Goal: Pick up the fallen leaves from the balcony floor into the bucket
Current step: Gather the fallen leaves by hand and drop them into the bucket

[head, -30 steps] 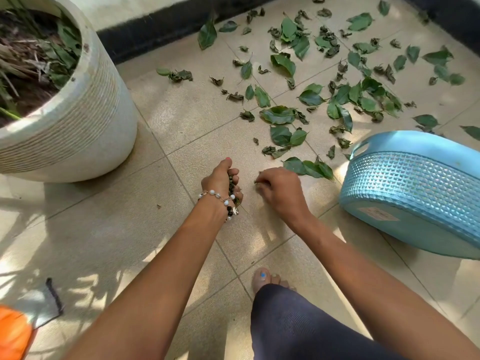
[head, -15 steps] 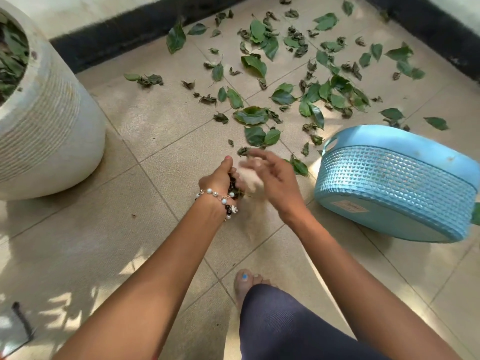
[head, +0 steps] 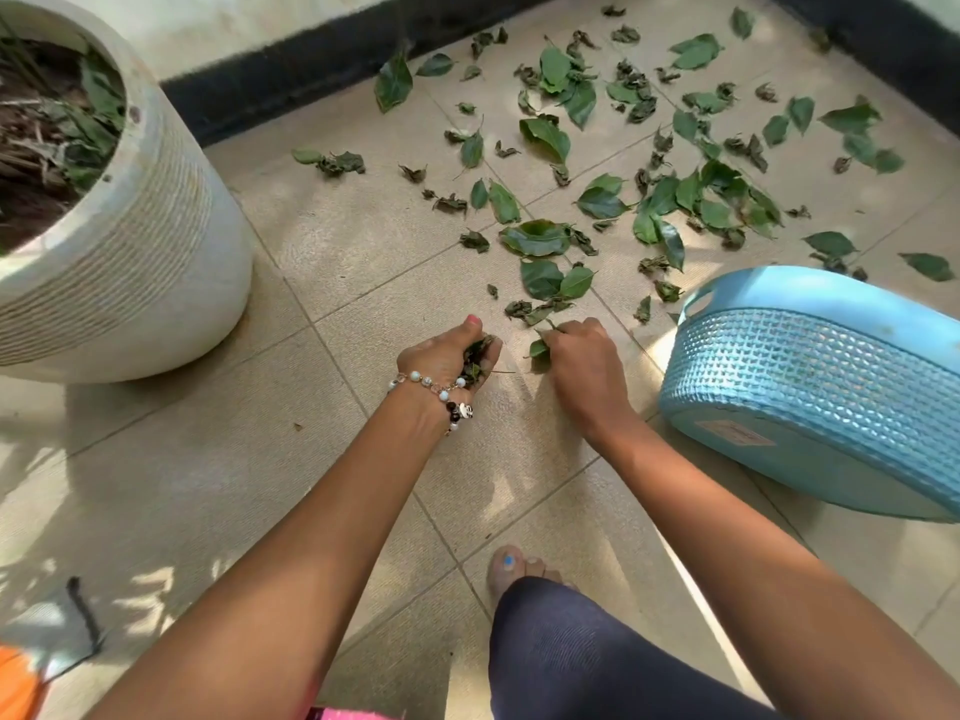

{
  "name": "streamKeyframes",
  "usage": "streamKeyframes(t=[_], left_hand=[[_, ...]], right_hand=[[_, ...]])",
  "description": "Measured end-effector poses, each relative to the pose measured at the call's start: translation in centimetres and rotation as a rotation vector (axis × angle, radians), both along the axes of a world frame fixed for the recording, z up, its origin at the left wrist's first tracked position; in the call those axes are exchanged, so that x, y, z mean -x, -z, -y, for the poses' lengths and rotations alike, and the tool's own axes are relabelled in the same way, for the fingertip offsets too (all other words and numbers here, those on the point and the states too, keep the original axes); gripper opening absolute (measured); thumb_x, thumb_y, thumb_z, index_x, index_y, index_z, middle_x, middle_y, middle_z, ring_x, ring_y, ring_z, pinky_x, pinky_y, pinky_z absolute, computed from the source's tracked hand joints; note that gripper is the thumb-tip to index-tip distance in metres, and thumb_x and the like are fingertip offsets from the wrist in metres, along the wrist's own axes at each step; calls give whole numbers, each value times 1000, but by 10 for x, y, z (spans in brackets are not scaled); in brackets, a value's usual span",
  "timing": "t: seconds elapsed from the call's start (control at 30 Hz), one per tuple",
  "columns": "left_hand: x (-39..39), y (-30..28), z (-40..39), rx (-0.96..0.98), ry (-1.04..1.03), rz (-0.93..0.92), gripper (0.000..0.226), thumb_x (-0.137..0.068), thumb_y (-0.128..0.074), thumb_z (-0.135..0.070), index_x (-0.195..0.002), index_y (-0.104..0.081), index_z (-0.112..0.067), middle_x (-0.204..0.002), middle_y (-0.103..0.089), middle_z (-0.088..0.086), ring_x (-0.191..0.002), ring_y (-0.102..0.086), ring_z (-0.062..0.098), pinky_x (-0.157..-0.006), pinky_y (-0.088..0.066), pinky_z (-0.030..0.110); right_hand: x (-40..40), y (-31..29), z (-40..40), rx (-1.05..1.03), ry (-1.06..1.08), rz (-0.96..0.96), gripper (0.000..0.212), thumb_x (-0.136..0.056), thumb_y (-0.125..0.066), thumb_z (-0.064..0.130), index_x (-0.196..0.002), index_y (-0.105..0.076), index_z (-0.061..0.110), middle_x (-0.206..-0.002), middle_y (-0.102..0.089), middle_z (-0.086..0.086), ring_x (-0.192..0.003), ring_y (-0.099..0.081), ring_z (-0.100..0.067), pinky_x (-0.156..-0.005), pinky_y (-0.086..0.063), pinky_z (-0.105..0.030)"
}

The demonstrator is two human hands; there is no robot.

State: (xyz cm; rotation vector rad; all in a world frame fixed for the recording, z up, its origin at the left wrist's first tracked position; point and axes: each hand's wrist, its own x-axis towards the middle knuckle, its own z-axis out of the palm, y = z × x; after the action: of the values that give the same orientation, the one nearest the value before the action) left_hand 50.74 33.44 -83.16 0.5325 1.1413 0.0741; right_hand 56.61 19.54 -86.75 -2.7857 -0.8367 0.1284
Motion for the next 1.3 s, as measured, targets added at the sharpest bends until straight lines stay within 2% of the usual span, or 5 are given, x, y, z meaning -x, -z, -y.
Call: streamKeyframes(t=[0.23,0.47,0.7,1.0,1.3], left_hand=[[6,6,1,-129,89,-44,19,-88,-70,-13,-78,-62,1,-72,-62,17,-54,-57,22,-45,-53,25],[-3,3,-2,25,125,-72,61,-88,-49,-67,-83,-63,-8,-85,-68,10,-81,-67,27,-74,-53,40],[-13,7,-11,-266,52,-144,28,-87,-72,-26,-71,-64,-6,-69,-67,5,-63,-65,19,-72,-59,36],[-13,4,-26,-268,95,-62,25,-89,-67,-5,-65,-59,-1,-60,-57,11,-37,-46,14,-36,-37,18],[-9,10,-31,-162,45,12,36,-88,-68,-36,-80,-61,-2,-56,-52,4,-33,-41,8,-32,-31,14]], right_hand=[[15,-39,-24,-658,293,-356,22,-84,-67,3,-105,-73,9,-96,-75,-6,-81,-66,-11,-81,-55,-26],[50,-37,-56,-212,-301,-175,15,-85,-54,-9,-93,-64,-4,-77,-62,-16,-66,-45,-24,-73,-39,-34],[16,-80,-39,66,-485,-671,55,-85,-38,-9,-132,-44,19,-118,-54,4,-114,-43,-13,-109,-25,-61],[-56,-78,-34,-110,-72,-347,28,-95,-52,3,-116,-67,11,-116,-64,-5,-111,-58,-20,-96,-47,-35],[-37,-16,-44,228,63,-333,76,-91,-62,39,-151,-17,26,-152,-16,-22,-136,-20,-42,-109,-32,-53]])
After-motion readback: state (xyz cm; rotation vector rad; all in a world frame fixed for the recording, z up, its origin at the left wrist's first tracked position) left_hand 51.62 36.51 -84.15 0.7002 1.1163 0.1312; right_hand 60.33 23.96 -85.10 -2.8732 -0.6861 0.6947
